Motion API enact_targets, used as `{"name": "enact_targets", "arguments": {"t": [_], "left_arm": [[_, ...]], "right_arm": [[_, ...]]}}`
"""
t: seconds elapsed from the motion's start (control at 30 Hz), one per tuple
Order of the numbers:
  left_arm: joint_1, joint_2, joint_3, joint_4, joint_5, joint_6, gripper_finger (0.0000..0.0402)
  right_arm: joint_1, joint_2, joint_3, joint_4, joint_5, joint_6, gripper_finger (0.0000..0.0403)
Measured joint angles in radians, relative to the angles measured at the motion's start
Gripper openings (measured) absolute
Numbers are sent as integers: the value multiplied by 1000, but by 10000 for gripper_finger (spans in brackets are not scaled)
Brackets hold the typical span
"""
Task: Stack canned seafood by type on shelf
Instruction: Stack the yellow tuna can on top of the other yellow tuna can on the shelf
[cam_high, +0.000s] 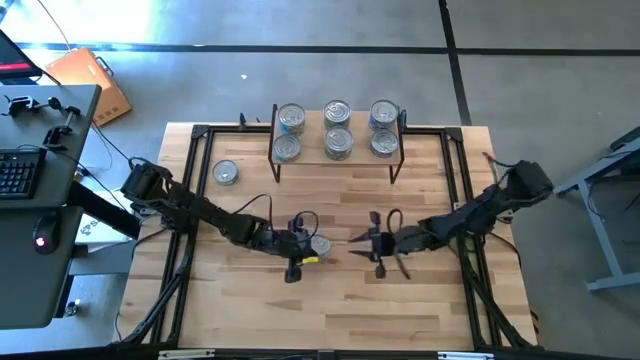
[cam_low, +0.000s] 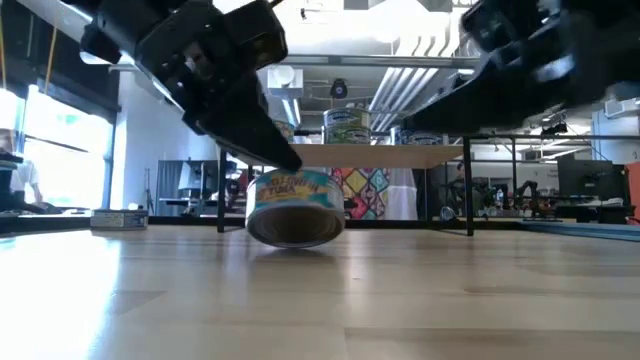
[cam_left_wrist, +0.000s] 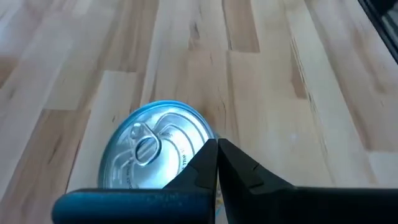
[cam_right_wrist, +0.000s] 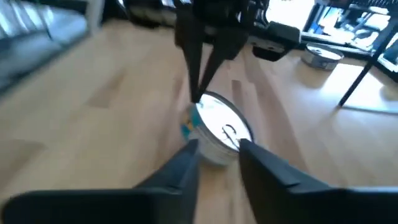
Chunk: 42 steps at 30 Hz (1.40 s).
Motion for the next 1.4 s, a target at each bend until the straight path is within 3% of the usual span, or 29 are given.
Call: {"name": "enact_targets", "arguments": {"t": [0.27,0.47,0.6,0.77,0.9,1.03,1.27,1.4], "left_arm": [[8,-4,15,4,-6,-60,0],[14,-4,15,14,-10,-61,0],[8,-4,15,20,-9,-29,0],[-37,-25,15,18,-79,166,0],[-117,-51,40,14,-210,347,3],[-179,-46,114,-55,-311,467,33],[-174,-18,142,-193,-423,427,150],[-138,14,142,-204,-422,426,212]], "right_arm": [[-30,260,181,-1,-6,-451,254],[-42,421,352,-81,20,-516,289],[-46,450,416,-186,25,-482,253],[-46,436,408,-192,54,-386,121],[-53,436,378,-154,63,-291,117],[-55,436,345,-93,59,-223,117],[-55,440,306,23,12,-180,117],[-61,441,304,26,6,-172,121]]}}
